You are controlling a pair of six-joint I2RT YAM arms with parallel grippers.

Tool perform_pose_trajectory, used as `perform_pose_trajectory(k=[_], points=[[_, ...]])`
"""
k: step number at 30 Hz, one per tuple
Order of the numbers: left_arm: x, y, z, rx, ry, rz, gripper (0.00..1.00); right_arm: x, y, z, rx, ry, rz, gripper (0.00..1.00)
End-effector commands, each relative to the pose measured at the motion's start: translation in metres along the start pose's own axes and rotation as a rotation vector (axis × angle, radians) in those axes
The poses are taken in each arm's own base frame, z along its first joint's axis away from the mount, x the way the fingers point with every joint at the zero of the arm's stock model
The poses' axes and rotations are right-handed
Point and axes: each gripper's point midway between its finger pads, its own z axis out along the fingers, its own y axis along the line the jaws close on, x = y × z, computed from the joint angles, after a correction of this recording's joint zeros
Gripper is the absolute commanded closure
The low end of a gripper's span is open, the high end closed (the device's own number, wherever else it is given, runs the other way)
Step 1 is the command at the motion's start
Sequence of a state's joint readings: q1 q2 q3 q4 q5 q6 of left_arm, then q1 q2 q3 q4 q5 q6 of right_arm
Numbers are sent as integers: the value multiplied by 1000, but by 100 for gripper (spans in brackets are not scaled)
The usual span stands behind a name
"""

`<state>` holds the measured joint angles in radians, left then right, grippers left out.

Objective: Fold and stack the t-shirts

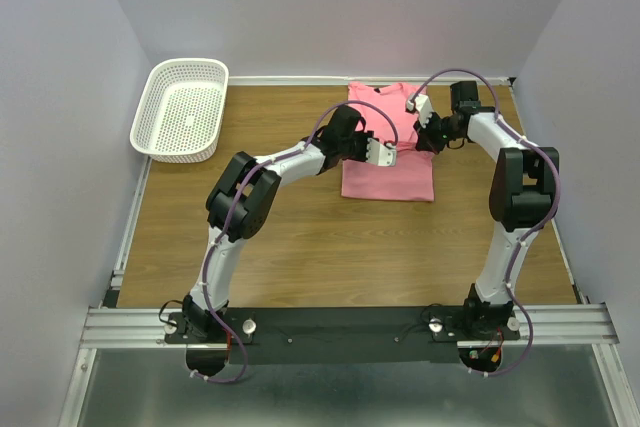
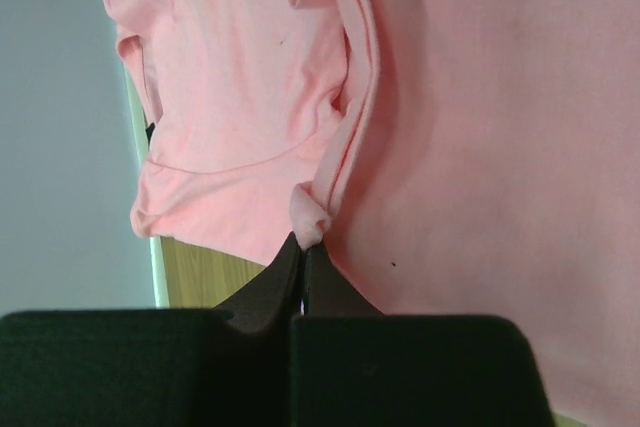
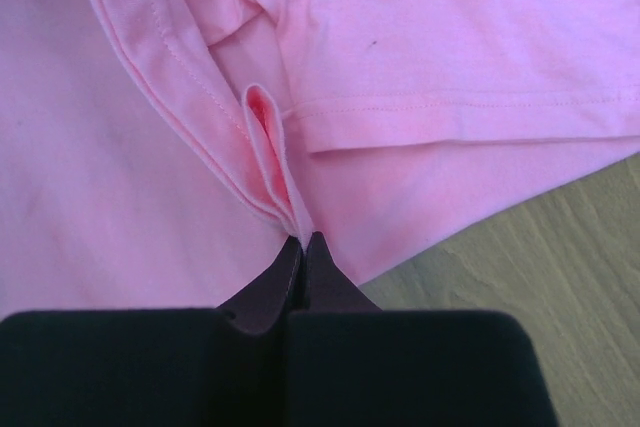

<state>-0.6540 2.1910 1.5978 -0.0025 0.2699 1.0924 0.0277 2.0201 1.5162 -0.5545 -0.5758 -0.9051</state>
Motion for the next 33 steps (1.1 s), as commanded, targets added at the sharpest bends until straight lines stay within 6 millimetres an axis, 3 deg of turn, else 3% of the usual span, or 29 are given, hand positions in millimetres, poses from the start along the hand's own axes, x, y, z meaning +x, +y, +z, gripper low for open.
perform_pose_trajectory(k=[1,11,13,14,15,16,17,18,20,21,22,23,24,25,26,27,28,29,30,31,33], points=[[11,8,5,-17,26,3,100,3,-19,3,49,9,25,99],[17,12,10,-29,38,-4,100,1,-25,8,52,0,46,96],[15,22,10,-69,38,-4,98,0,-26,8,54,-1,52,95],[18,25,10,-88,47,-13,87,1,-28,11,57,2,64,89],[17,32,9,-123,55,-44,51,-3,-37,10,90,1,77,83],[20,42,6,-169,82,-62,21,-6,-43,10,109,-4,104,71],[15,58,0,-229,79,-68,10,-7,-48,10,137,-7,181,53],[12,72,-7,-282,84,-81,8,-11,-54,8,166,-13,212,44],[5,99,-28,-414,79,-122,8,-24,-70,-4,261,-61,284,41],[-9,124,-57,-502,61,-129,7,-33,-78,-10,305,-91,293,39],[-10,118,-65,-509,56,-142,7,-42,-80,-22,332,-108,297,39],[-67,122,-127,-510,-106,-24,6,-45,-54,-35,277,-130,250,39],[-59,98,-116,-448,-110,-26,6,-51,-46,-33,231,-159,245,39],[-74,94,-140,-430,-123,57,6,-65,-32,-52,199,-187,79,38],[-88,70,-140,-365,-138,116,6,-41,5,-44,94,-157,19,37],[-81,30,-136,-272,-116,136,6,-34,43,-49,-33,-165,-45,36],[-79,5,-136,-202,-95,149,6,-23,65,-52,-90,-153,-133,34],[-88,-8,-143,-183,-98,174,6,-21,80,-62,-117,-163,-343,32],[-101,-37,-140,-122,-115,197,7,8,111,-56,-193,-129,-349,31],[-94,-69,-138,-63,-86,195,7,20,120,-55,-201,-107,-423,29],[-94,-100,-131,1,-83,176,8,38,132,-52,-212,-66,-422,29]])
